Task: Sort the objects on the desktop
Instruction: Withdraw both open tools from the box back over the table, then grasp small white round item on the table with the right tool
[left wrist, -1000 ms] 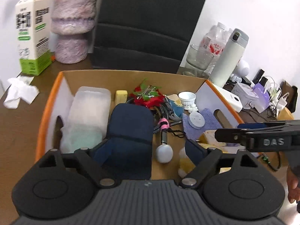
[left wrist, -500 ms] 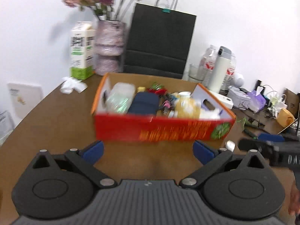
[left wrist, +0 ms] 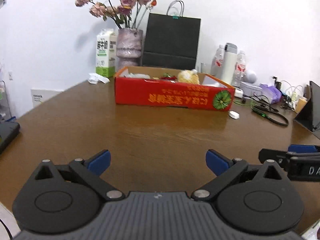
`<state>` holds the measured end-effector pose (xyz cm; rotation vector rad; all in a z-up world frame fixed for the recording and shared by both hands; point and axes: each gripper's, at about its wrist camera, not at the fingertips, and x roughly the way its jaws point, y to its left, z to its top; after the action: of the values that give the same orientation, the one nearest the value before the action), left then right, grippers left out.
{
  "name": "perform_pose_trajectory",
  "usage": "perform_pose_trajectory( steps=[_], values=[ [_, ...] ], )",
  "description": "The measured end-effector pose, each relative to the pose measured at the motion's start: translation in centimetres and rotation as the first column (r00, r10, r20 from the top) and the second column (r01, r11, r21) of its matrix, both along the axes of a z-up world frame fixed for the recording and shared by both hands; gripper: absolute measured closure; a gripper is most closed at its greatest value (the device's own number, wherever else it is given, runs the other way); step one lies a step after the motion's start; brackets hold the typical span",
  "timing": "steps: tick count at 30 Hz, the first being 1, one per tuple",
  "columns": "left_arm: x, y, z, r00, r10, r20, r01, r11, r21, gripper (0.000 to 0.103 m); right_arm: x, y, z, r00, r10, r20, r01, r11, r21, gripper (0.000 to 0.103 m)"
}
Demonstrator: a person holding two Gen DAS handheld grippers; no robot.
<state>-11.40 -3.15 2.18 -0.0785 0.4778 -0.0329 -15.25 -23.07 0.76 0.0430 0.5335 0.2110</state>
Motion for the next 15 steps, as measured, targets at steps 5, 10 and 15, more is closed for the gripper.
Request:
perform_pose_trajectory(
  steps=[5, 10, 15],
  values=[
    [1.2, 0.7, 0.0, 0.999, 0.023, -0.038, -0.024, 0.999, -0.026, 0.000, 1.2, -0.2, 0.1, 1.000, 0.008, -0.009, -0.008, 1.000, -0.018, 0.011],
    [5.1, 0.9, 0.6, 0.997, 0.021, -0.068, -0.021, 1.000, 0.008, 0.000, 6.0, -2.4, 0.6, 0.998, 0.055, -0.008, -0.055, 0.998, -0.026, 0.015],
    [10.1, 1.3, 1.6, 0.998, 0.031, -0.058, -0.032, 0.999, -0.014, 0.000, 13.4, -5.0, 0.6, 0.996, 0.082, -0.039, -0.083, 0.996, -0.023, 0.018]
  ],
)
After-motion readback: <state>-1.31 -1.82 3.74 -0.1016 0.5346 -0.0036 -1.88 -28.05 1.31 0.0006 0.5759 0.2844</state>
